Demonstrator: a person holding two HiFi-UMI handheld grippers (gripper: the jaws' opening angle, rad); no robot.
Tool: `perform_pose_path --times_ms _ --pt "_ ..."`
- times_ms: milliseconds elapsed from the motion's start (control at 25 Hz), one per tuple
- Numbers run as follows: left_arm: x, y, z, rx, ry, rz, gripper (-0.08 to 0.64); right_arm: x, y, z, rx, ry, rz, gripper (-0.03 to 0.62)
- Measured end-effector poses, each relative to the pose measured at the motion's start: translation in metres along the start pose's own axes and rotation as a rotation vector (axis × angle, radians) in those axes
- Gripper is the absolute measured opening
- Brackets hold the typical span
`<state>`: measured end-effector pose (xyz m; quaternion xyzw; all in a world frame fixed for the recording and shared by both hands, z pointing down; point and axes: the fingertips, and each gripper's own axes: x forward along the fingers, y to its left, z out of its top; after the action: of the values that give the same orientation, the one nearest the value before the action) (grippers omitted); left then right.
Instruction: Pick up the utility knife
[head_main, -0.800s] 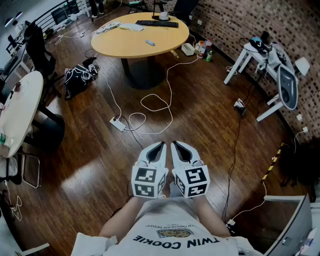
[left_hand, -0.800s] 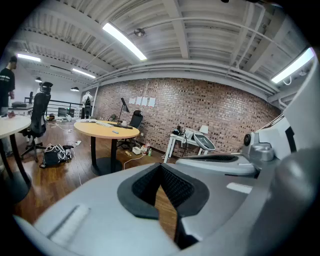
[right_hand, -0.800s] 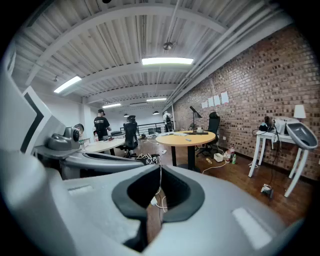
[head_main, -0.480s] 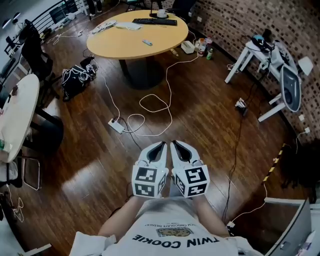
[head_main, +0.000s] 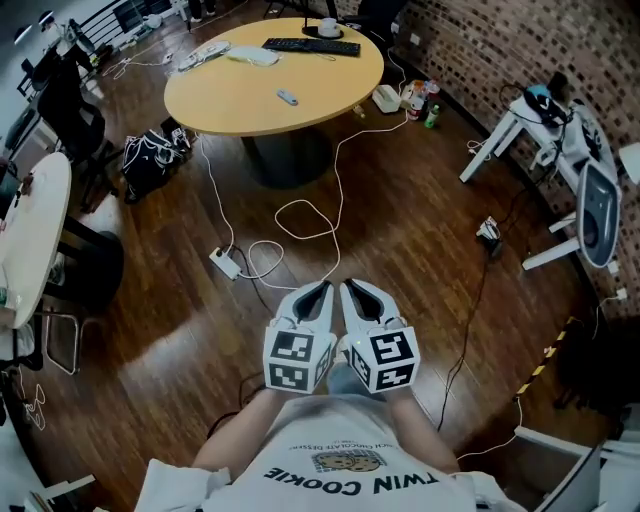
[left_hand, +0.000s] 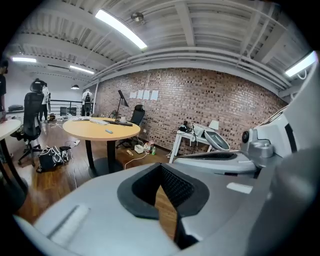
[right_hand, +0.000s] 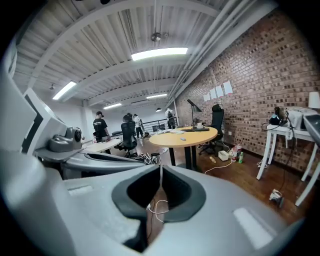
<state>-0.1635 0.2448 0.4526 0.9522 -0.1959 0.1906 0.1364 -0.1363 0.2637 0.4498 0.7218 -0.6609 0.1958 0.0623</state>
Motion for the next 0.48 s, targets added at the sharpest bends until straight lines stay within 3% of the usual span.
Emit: perform_pose_path --times_ms 200,480 --pt "0.051 0.009 0.034 0.008 -0.008 0.065 0.003 0.033 -0.051 0.027 -0.003 -0.003 0.053 0.005" --pt "0.093 0.02 0.07 0.025 -0.032 0.127 0.003 0.067 -0.075 0.057 -0.02 -0.024 0.138 0.006"
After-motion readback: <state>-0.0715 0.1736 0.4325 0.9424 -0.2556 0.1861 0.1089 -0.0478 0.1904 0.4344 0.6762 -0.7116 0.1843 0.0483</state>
